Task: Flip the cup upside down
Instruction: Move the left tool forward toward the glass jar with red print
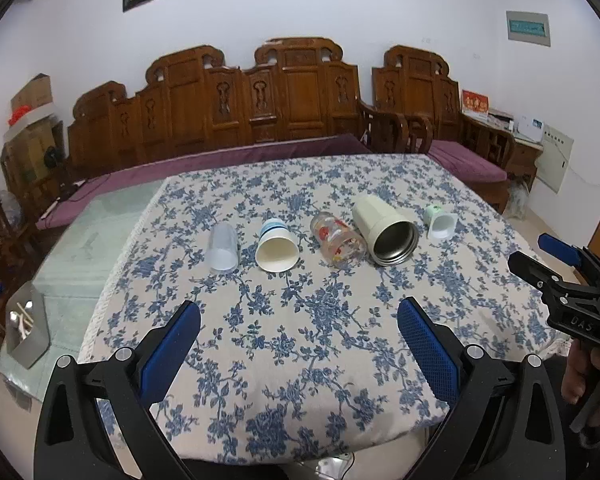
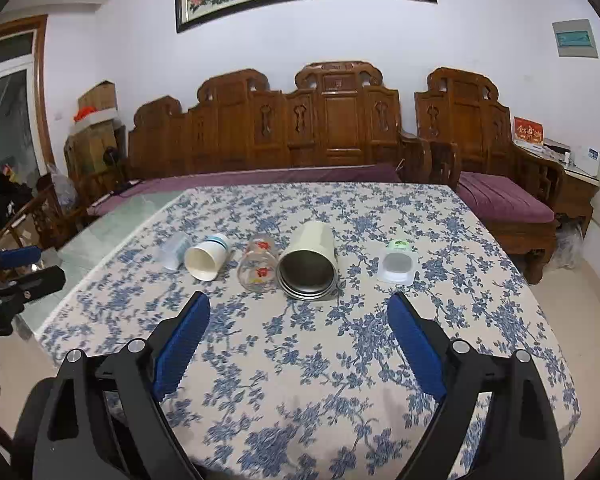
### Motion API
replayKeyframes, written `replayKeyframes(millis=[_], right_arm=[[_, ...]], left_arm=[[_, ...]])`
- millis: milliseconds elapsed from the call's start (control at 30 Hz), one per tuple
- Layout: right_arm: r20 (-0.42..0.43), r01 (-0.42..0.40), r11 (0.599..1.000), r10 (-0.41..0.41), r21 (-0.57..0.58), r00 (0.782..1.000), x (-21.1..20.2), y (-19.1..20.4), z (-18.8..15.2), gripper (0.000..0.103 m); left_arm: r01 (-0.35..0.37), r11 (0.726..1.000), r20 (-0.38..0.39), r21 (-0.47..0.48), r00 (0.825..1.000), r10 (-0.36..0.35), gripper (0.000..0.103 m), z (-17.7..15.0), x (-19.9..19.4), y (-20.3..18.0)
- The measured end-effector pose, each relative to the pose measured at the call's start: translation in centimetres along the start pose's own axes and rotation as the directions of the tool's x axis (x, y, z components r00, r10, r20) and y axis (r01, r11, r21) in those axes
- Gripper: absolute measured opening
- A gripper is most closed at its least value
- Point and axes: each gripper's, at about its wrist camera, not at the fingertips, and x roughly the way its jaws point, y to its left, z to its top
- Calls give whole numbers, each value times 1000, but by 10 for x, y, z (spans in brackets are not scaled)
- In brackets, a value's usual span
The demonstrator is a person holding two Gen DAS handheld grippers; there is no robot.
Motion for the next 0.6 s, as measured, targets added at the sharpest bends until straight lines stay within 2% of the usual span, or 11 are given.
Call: replayKeyframes(millis=[200,400,600], right_arm=[[-52,-5,1000,5,-1,999,39,-6,-1,83],[-109,-9,1000,11,11,994,69,-14,-1,78],[-146,-1,1000,1,4,989,94,-22,6,78]], left_arm=[[24,1000,-56,-10,998,-24,95,9,38,8],[43,999,-115,-23,992,-45,89,19,77,9],[70,997,-172,-29,982,-74,85,35,119,5]])
